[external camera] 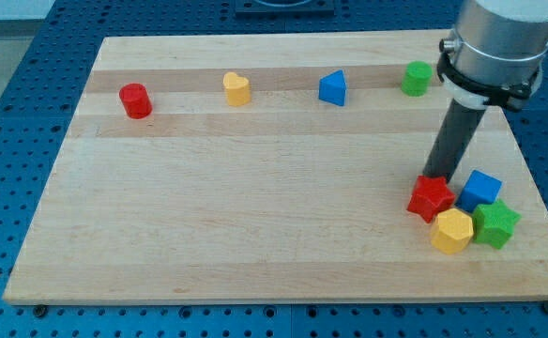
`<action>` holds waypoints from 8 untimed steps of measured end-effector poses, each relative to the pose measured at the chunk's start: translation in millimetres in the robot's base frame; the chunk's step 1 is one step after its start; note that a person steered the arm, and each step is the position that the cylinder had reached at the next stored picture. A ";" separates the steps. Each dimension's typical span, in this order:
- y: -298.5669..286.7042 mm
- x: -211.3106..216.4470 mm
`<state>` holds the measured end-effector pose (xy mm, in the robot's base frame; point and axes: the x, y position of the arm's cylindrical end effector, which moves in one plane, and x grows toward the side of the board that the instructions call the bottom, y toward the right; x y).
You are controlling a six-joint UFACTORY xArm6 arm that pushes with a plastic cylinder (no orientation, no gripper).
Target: Push the green circle towards the blue cube
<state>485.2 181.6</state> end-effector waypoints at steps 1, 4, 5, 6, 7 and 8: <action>0.0 3.0; 63.3 -94.4; 82.2 -141.2; 63.5 -176.0; 32.3 -184.1; 19.9 -163.4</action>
<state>321.7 201.5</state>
